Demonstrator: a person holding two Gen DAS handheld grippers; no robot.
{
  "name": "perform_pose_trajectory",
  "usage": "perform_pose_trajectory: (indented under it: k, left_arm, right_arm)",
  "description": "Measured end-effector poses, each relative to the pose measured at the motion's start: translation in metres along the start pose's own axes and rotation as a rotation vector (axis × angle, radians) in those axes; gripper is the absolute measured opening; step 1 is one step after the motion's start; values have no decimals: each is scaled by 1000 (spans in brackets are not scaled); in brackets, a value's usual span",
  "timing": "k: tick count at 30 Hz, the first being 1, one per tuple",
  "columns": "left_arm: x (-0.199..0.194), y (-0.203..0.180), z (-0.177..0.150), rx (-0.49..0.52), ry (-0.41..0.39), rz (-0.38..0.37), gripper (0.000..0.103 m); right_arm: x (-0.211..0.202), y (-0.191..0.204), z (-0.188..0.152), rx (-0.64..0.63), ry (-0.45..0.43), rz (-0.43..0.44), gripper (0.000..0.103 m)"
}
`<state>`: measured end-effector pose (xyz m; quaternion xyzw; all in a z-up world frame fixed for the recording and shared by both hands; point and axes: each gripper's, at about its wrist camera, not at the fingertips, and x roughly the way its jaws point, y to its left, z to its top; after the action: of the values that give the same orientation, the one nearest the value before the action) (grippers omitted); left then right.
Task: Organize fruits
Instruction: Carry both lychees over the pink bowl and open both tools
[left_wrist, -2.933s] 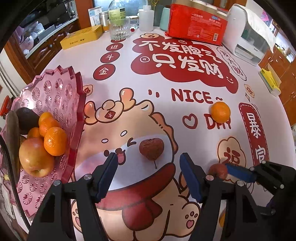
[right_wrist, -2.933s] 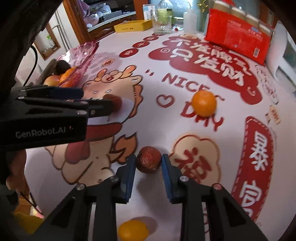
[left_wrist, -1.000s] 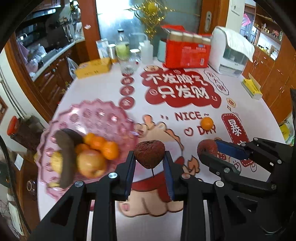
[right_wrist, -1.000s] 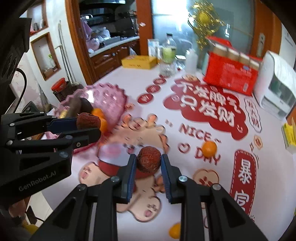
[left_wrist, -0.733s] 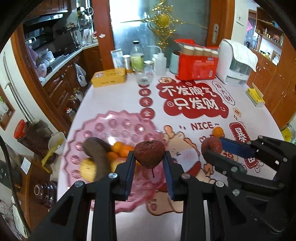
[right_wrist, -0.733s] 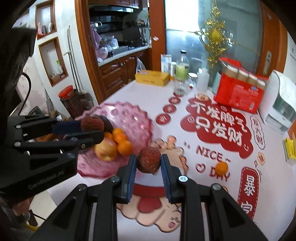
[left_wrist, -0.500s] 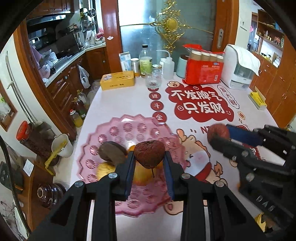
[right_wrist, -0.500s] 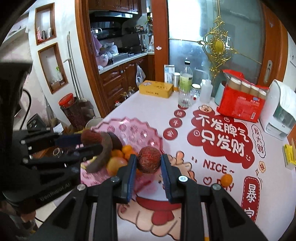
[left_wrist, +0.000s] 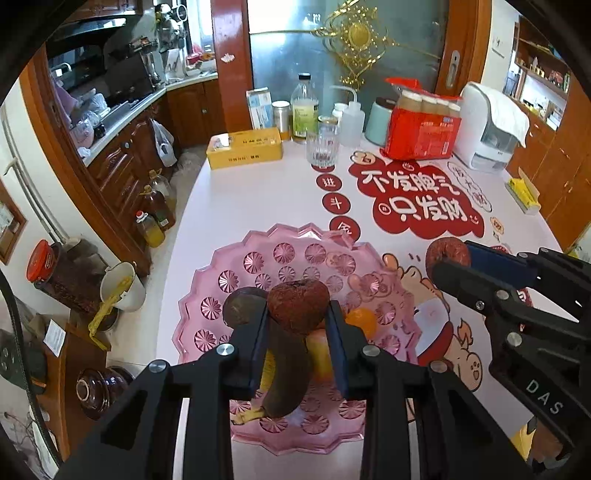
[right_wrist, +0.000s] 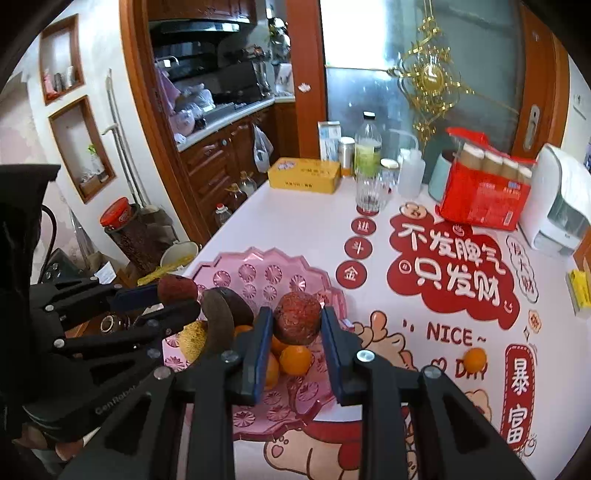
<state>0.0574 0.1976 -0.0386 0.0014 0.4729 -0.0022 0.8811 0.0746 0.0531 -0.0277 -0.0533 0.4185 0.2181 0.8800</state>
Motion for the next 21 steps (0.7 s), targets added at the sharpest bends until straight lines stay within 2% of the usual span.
perform_pose_trajectory:
  k: [21]
  left_arm:
    - [78,10,4,73,124,-15,29]
  right_arm:
    - [74,7,-18,69,148,-74,27]
